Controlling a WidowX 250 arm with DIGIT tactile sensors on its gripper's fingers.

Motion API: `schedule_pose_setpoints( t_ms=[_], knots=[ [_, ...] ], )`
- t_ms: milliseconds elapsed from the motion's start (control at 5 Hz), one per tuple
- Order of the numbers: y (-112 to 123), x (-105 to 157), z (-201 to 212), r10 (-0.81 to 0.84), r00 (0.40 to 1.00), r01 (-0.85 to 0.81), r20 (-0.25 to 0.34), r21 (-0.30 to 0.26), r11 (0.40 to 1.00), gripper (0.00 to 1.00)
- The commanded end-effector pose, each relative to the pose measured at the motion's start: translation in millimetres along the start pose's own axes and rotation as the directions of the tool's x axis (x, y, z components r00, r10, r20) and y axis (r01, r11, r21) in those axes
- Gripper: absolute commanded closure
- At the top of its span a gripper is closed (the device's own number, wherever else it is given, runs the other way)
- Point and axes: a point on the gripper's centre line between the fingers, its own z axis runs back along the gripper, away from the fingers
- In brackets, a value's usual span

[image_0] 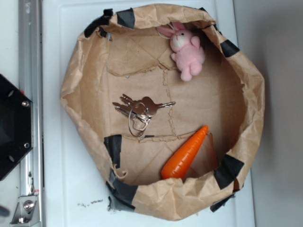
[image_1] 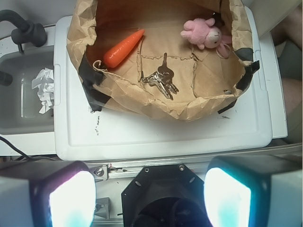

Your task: Grab the silver keys.

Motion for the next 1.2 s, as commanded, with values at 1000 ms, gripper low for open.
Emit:
schedule_pose_setpoints(
  t_ms=[1000],
  knots=[
    [30.4,117.6,-73.4,0.725,0.681,-0.731,0.102,0.157,0.664,0.00]
  ],
)
